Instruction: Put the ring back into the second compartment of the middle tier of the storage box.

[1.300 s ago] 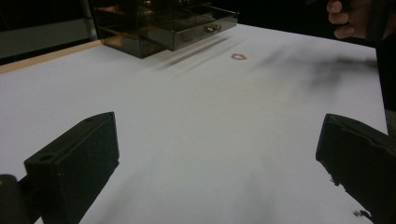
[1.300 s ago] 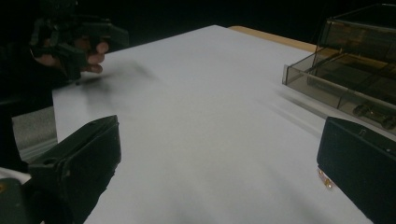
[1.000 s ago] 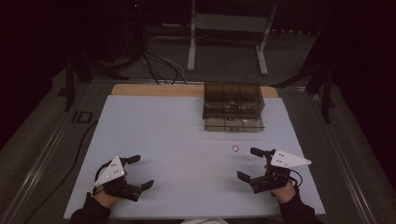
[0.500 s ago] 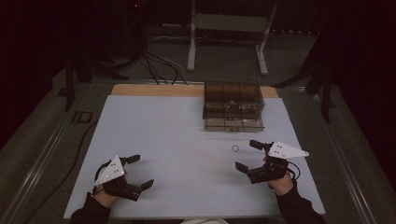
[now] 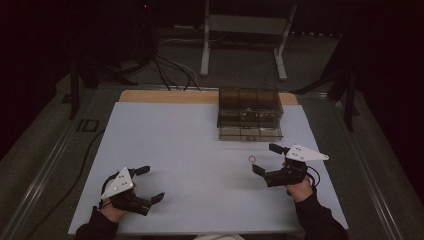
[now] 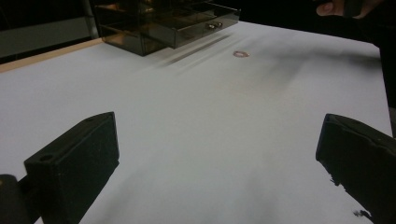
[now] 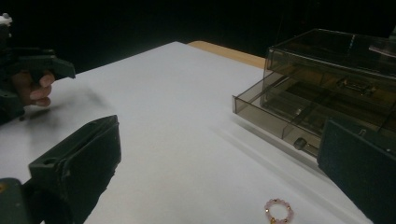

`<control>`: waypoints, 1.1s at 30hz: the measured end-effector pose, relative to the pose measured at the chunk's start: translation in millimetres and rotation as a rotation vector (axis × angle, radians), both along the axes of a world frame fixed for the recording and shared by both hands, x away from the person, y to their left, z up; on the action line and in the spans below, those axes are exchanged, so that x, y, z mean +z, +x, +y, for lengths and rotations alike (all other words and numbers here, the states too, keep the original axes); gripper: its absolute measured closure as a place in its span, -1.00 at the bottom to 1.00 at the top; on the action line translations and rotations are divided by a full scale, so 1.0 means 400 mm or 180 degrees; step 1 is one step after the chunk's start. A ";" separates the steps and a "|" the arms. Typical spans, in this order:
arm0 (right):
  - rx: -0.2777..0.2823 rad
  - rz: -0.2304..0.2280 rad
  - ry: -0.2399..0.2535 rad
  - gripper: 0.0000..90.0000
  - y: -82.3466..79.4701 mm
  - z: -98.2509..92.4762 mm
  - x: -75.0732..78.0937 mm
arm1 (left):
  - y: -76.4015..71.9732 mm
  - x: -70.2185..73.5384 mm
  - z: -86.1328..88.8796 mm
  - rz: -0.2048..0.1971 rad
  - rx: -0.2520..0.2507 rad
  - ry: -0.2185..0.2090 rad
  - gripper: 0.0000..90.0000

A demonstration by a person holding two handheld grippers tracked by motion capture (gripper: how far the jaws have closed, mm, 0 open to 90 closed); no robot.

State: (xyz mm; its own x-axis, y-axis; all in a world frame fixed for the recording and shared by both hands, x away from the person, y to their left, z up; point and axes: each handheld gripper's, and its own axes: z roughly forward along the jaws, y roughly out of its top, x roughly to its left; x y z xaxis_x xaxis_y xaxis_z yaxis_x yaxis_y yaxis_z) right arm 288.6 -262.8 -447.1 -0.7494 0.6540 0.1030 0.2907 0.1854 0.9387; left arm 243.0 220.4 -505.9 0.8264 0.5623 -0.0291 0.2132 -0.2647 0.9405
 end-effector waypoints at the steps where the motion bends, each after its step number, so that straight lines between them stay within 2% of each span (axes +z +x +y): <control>1: -0.0021 0.0006 0.0000 -1.00 0.004 -0.001 -0.001 | 0.000 0.001 0.000 -0.0003 0.0003 -0.0003 -0.98; 6: -0.0097 0.0026 -0.0065 -1.00 0.020 -0.001 -0.006 | 0.000 0.000 -0.002 0.0002 -0.0009 0.0001 -0.98; 20: -0.0338 0.0094 -0.0103 -0.96 0.057 -0.012 -0.020 | 0.001 0.000 -0.002 0.0013 -0.0017 -0.0008 -0.98; 21: -0.0385 0.0112 -0.0117 -0.96 0.062 -0.013 -0.022 | 0.000 0.000 -0.002 -0.0018 -0.0004 -0.0008 -0.98; 33: -0.0574 0.0289 -0.0169 -0.96 0.089 -0.027 -0.052 | 0.001 0.001 0.000 -0.0022 0.0019 -0.0031 -0.98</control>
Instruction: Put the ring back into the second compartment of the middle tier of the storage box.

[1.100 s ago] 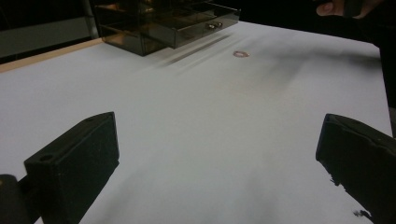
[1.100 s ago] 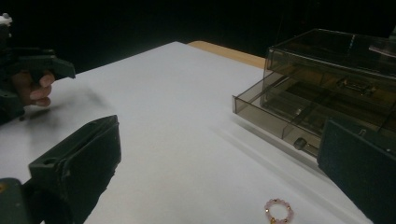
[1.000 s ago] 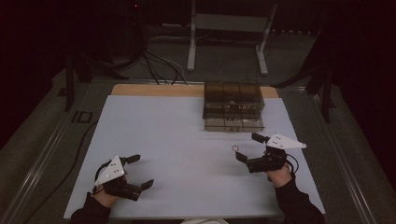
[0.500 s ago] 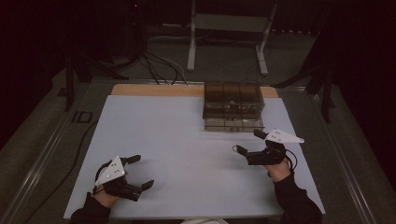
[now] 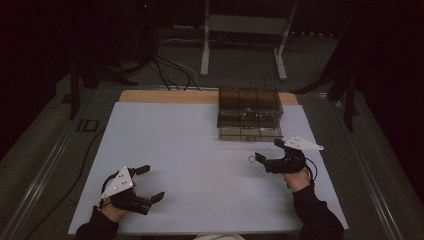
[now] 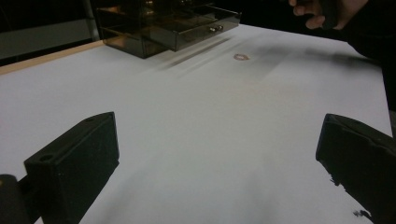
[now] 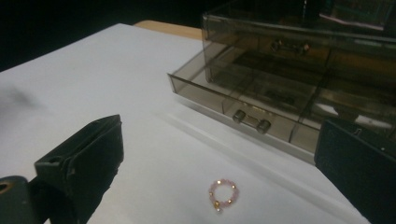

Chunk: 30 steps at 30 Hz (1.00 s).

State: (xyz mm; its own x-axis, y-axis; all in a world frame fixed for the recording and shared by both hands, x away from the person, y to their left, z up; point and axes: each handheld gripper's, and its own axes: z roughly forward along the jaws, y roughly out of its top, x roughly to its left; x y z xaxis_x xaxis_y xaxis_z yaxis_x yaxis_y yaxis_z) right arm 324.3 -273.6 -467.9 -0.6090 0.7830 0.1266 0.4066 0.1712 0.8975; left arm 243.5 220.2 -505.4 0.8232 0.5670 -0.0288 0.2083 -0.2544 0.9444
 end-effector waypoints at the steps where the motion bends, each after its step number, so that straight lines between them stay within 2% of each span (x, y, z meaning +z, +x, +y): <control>1: -0.0010 0.0018 -0.0009 -0.96 0.002 0.000 -0.002 | 0.000 -0.001 0.001 0.0004 0.0001 0.0004 -0.98; 10: -0.0088 0.0198 -0.0075 -0.96 0.026 0.003 -0.027 | 0.003 -0.004 -0.001 0.0068 -0.0033 0.0024 -0.98; 19: -0.0178 0.0373 -0.0163 -0.96 0.041 0.009 -0.047 | 0.002 -0.003 -0.001 0.0041 -0.0023 0.0019 -0.98; 20: -0.0212 0.0430 -0.0196 -0.88 0.044 0.010 -0.050 | 0.003 -0.004 -0.001 0.0050 -0.0026 0.0028 -0.98; 24: -0.0304 0.0493 -0.0223 -0.85 0.048 0.010 -0.058 | 0.003 -0.003 -0.001 0.0043 -0.0026 0.0014 -0.98; 26: -0.0380 0.0521 -0.0295 -0.70 0.050 0.009 -0.061 | 0.004 -0.005 -0.001 0.0063 -0.0032 0.0031 -0.98; 30: -0.0430 0.0622 -0.0267 -0.65 0.052 0.002 -0.069 | 0.004 -0.004 -0.002 0.0063 -0.0036 0.0021 -0.98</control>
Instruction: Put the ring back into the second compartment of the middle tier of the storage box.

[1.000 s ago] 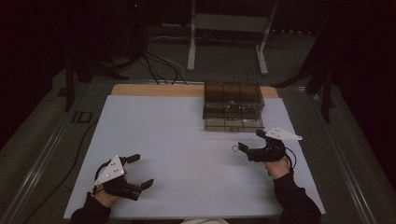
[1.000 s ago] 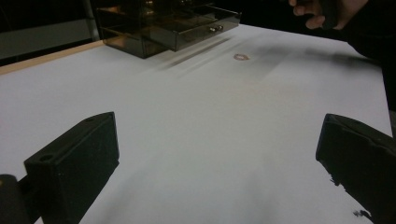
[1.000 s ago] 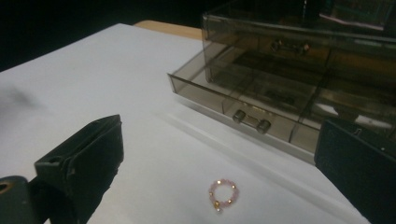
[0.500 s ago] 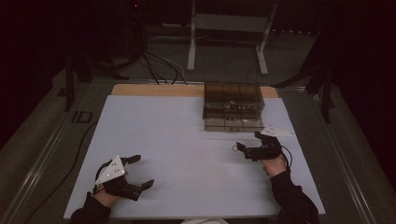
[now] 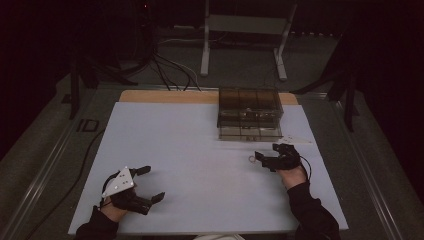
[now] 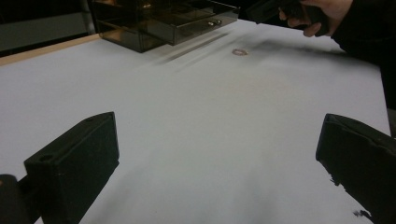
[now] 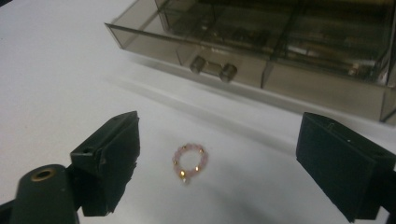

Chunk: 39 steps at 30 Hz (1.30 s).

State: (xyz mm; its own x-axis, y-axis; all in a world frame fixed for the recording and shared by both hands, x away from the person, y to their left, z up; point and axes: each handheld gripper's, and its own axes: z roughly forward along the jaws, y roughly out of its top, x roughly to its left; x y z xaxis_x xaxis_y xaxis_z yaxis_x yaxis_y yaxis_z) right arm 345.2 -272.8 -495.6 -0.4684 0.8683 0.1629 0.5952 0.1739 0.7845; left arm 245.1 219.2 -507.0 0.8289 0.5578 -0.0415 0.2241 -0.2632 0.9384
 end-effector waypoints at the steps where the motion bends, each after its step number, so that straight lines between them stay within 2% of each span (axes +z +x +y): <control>1: -0.0047 0.0035 -0.0029 -0.64 0.001 0.000 -0.004 | -0.001 -0.001 0.000 0.0001 -0.0006 0.0007 -0.98; 4: -0.0071 0.0083 -0.0084 -0.49 0.002 0.007 -0.012 | 0.000 0.000 0.001 0.0003 -0.0004 0.0003 -0.98; 13: -0.0013 0.0149 -0.0204 -0.31 0.007 0.028 -0.022 | -0.001 0.001 0.000 -0.0021 0.0006 -0.0007 -0.98; 18: -0.0002 0.0159 -0.0297 -0.05 0.012 0.043 -0.027 | 0.000 0.002 0.001 -0.0017 0.0008 -0.0016 -0.98; 22: -0.0038 0.0194 -0.0359 0.23 0.018 0.051 -0.033 | 0.001 0.000 0.002 -0.0004 0.0007 -0.0001 -0.98; 30: 0.0016 0.0239 -0.0495 0.57 0.026 0.068 -0.047 | 0.000 0.001 0.001 -0.0020 0.0005 -0.0011 -0.98; 39: 0.0114 0.0240 -0.0549 0.73 0.032 0.084 -0.058 | 0.000 -0.001 -0.001 -0.0018 0.0016 0.0031 -0.98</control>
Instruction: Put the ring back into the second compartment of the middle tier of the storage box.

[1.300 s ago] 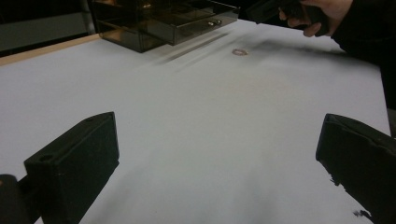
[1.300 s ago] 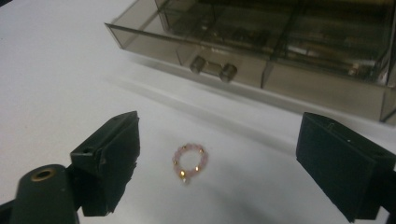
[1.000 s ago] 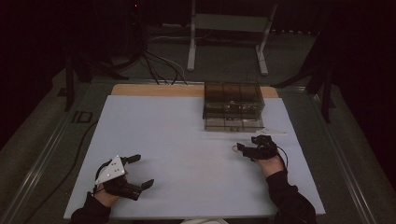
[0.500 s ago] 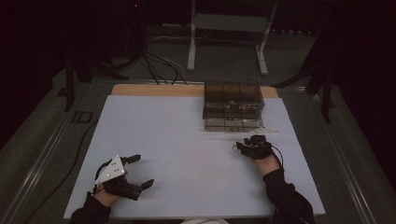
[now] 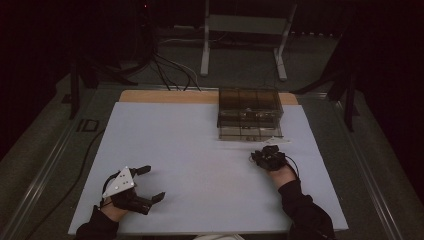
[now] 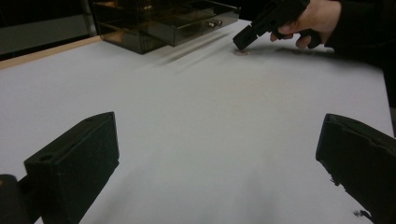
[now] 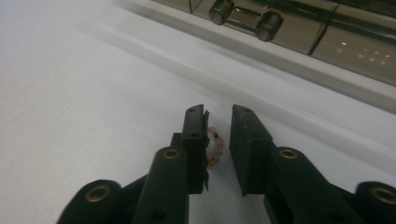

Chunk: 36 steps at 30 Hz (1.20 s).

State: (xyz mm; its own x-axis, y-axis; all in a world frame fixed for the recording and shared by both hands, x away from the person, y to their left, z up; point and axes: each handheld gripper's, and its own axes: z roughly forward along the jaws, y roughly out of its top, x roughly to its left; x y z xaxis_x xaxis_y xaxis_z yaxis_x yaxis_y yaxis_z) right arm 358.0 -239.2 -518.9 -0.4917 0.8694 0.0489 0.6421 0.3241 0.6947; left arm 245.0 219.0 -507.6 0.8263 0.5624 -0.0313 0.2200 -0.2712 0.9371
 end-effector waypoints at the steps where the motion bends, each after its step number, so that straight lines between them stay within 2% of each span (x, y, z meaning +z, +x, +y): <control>1: 0.0015 -0.0002 -0.0008 0.75 0.001 0.001 -0.002 | 0.001 0.001 0.001 0.0001 0.0000 -0.0003 -0.98; 4: 0.0025 0.0018 -0.0027 0.77 0.002 0.004 -0.007 | 0.000 0.002 0.001 -0.0009 -0.0003 -0.0030 -0.98; 5: 0.0058 0.0000 -0.0092 0.80 0.001 0.007 -0.009 | 0.000 0.000 0.001 0.0003 -0.0005 -0.0005 -0.98; 10: 0.0114 -0.0050 -0.0197 0.81 -0.002 0.012 -0.010 | 0.001 0.001 0.000 -0.0018 0.0015 0.0002 -0.98; 15: 0.0170 -0.0046 -0.0255 0.92 -0.001 0.019 -0.008 | 0.001 0.001 0.000 -0.0008 0.0005 -0.0003 -0.98; 25: 0.0193 -0.0019 -0.0253 0.94 0.003 0.017 -0.006 | 0.005 -0.001 0.001 0.0047 -0.0008 -0.0027 -0.98; 36: 0.0174 -0.0070 -0.0208 0.94 -0.007 0.012 0.006 | 0.004 -0.001 0.001 0.0043 -0.0007 -0.0014 -0.98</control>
State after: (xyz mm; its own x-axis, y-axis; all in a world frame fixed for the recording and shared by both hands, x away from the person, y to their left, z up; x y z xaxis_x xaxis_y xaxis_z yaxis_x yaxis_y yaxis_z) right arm 355.3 -234.2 -516.3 -0.5388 0.8422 -0.0184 0.6071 0.4034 0.6846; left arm 246.6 219.2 -508.1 0.8270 0.5604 -0.0449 0.2321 -0.2676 0.9352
